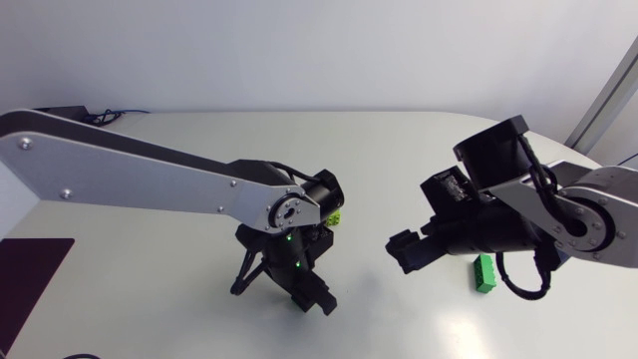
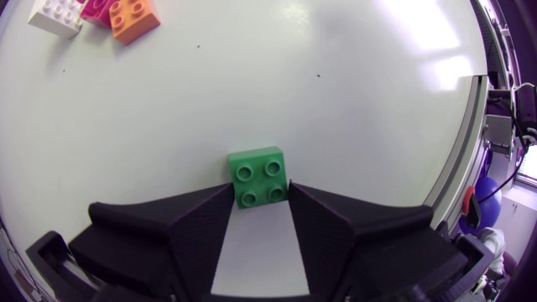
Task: Sort duplo bricks by size, large to the right and small to the left
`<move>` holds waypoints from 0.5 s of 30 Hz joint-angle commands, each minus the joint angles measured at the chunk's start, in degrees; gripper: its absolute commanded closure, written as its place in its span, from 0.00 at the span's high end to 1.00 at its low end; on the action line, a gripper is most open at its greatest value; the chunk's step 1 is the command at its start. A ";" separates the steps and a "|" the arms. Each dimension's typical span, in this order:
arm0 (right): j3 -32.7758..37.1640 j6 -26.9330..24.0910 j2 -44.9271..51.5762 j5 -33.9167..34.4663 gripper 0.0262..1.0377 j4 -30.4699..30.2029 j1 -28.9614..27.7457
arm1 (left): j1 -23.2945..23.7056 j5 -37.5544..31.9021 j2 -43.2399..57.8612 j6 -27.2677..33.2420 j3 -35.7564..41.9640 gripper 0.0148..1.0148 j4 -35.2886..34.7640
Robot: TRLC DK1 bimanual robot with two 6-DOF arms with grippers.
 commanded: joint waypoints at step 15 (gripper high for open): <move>26.27 -1.44 33.64 -4.87 0.93 -0.41 2.74 | 16.36 0.38 -9.52 6.64 -6.11 0.24 0.55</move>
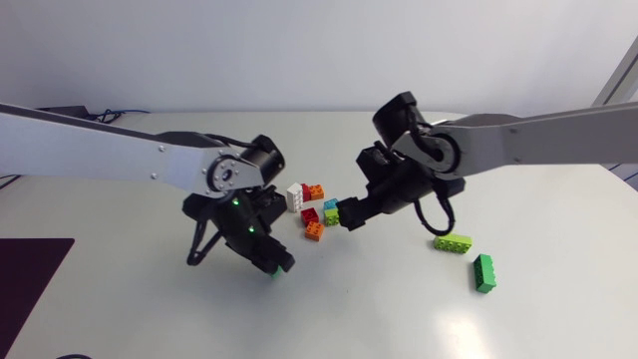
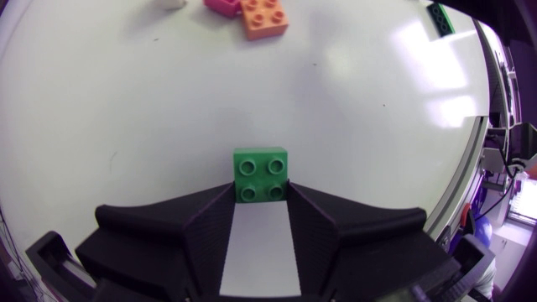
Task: Sort duplo bricks by size, large to the right and small to the left
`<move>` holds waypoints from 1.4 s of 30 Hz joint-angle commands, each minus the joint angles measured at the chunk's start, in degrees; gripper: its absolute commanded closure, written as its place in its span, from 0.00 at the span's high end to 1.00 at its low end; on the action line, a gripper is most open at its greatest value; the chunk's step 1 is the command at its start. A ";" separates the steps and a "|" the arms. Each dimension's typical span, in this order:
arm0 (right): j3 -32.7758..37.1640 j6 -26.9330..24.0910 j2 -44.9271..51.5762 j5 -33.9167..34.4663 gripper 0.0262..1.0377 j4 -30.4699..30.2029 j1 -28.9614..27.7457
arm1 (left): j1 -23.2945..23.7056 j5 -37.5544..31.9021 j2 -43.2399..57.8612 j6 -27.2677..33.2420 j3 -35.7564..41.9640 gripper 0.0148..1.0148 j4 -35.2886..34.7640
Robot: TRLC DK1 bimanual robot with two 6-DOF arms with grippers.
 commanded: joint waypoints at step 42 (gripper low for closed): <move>35.65 1.50 25.34 -3.64 0.02 -14.25 13.60 | 36.51 1.15 -12.41 13.96 -3.89 0.98 -2.72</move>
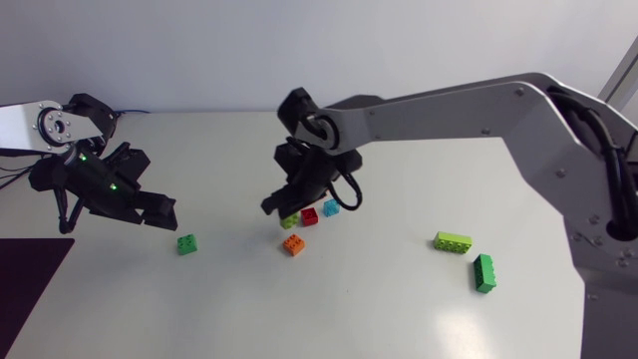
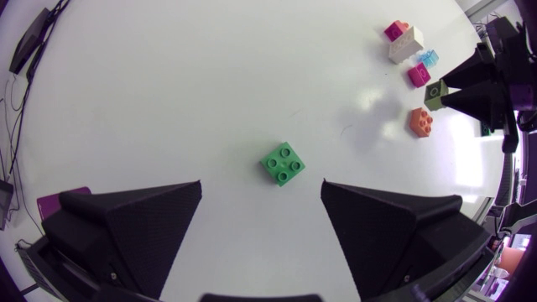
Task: Sort duplo bricks by size, large to the right and small to the left
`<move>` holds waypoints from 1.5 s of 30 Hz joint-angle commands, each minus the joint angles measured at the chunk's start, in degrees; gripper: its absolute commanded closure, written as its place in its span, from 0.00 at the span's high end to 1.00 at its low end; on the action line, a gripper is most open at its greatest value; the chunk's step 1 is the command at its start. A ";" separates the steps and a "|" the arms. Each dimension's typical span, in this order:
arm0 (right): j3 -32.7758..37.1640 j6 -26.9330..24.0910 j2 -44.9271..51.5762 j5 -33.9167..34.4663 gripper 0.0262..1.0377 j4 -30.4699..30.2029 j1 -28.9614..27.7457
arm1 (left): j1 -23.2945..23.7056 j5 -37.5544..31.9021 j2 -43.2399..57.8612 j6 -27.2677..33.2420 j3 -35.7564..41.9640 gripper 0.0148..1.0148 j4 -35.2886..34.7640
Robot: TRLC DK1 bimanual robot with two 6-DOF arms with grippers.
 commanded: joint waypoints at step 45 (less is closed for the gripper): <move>-19.60 0.05 -17.32 -4.60 0.92 -0.03 -20.19 | -38.59 2.20 22.21 -11.08 21.52 0.97 -3.85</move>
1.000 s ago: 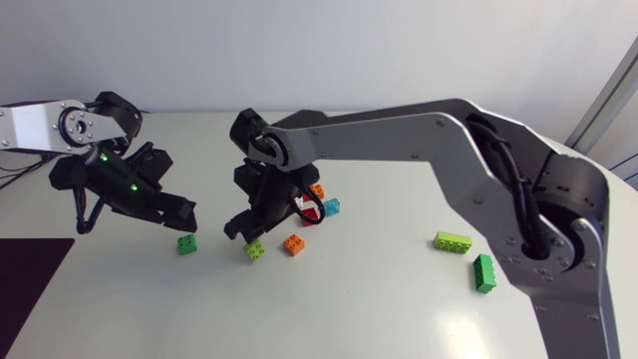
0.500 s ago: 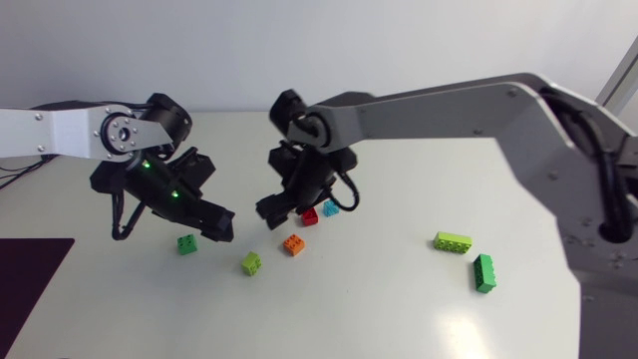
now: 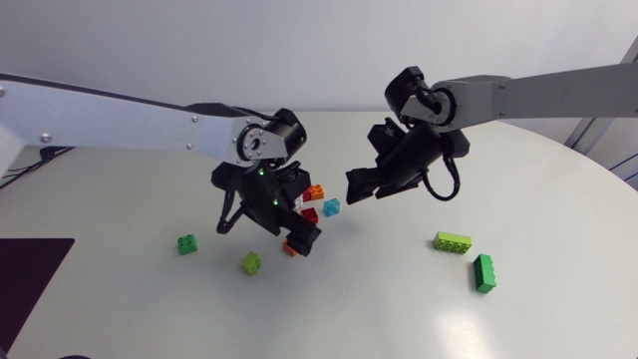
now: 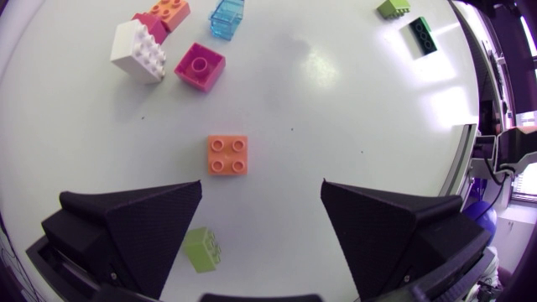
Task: Sort duplo bricks by size, large to the right and small to the left
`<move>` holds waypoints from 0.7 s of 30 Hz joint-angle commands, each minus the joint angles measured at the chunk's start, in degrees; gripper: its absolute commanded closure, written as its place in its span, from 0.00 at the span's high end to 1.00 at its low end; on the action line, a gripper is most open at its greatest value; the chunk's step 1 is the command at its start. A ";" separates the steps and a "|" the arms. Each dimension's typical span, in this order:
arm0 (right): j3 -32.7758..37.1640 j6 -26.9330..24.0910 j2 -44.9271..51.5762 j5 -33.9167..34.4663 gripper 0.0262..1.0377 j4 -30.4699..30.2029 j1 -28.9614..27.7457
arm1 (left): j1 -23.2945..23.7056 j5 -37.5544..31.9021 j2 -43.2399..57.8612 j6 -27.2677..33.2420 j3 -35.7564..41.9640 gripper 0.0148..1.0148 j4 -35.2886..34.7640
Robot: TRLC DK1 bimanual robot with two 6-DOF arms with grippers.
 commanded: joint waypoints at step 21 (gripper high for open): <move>14.52 0.25 16.50 -0.12 0.92 -3.84 3.17 | 3.63 0.39 6.20 1.02 -0.12 0.22 2.00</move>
